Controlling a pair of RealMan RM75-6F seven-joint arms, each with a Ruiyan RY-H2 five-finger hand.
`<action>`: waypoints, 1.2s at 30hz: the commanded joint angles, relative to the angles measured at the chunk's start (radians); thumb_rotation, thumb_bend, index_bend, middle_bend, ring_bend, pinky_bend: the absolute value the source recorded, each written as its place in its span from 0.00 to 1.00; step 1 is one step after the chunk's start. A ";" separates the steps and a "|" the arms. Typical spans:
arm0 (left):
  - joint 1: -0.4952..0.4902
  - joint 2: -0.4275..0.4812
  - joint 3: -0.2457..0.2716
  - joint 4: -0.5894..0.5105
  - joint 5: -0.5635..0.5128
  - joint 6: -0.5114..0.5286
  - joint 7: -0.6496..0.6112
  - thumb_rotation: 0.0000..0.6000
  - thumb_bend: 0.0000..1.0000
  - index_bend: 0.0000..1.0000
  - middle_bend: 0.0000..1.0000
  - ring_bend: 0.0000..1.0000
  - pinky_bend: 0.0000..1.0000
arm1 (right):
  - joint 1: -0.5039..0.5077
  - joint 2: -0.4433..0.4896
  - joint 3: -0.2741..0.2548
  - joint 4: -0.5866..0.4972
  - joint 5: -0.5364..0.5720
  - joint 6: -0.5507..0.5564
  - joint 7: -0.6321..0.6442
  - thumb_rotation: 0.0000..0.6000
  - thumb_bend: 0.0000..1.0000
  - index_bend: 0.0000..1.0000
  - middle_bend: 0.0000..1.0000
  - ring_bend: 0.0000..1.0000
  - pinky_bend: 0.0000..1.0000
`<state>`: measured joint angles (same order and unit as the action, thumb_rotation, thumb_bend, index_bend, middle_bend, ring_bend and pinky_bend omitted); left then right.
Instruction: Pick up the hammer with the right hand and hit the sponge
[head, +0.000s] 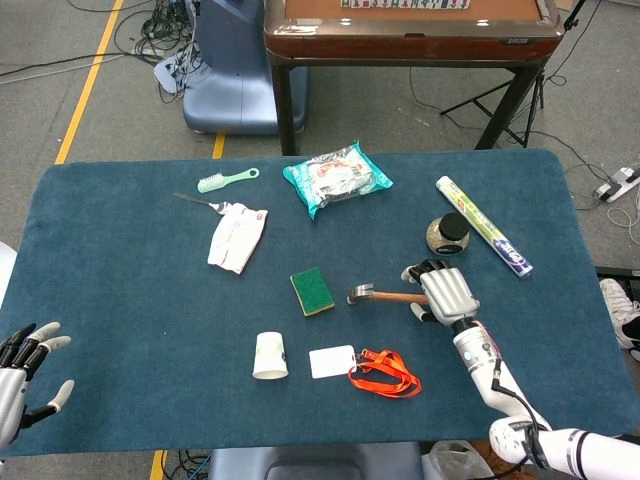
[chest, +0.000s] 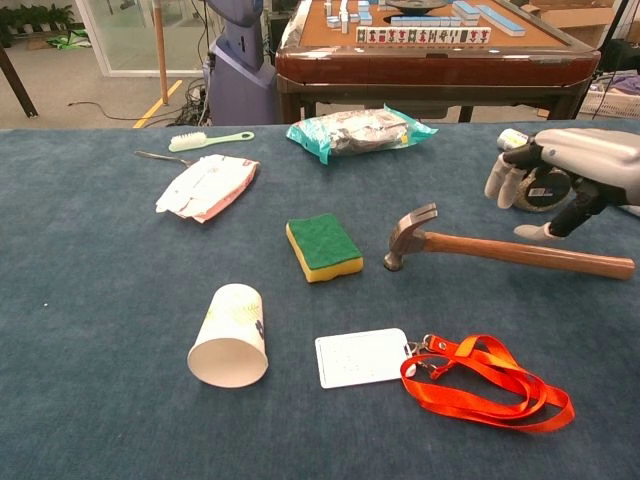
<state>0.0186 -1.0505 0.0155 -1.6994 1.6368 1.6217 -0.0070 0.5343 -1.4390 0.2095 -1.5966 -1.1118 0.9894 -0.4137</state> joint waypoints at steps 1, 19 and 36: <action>-0.001 0.000 0.000 0.000 0.000 -0.002 0.002 1.00 0.25 0.28 0.17 0.08 0.13 | 0.031 -0.041 0.000 0.042 0.029 -0.019 -0.017 1.00 0.30 0.36 0.36 0.21 0.22; -0.001 0.001 -0.001 0.002 -0.002 -0.001 -0.003 1.00 0.25 0.28 0.17 0.08 0.13 | 0.093 -0.145 -0.026 0.159 0.096 -0.047 -0.029 1.00 0.35 0.36 0.37 0.21 0.22; -0.001 0.000 -0.002 0.002 -0.005 -0.002 -0.002 1.00 0.25 0.28 0.17 0.08 0.13 | 0.122 -0.168 -0.042 0.187 0.137 -0.073 -0.024 1.00 0.45 0.41 0.44 0.21 0.22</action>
<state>0.0177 -1.0501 0.0135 -1.6970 1.6315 1.6201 -0.0094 0.6563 -1.6072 0.1678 -1.4098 -0.9746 0.9164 -0.4373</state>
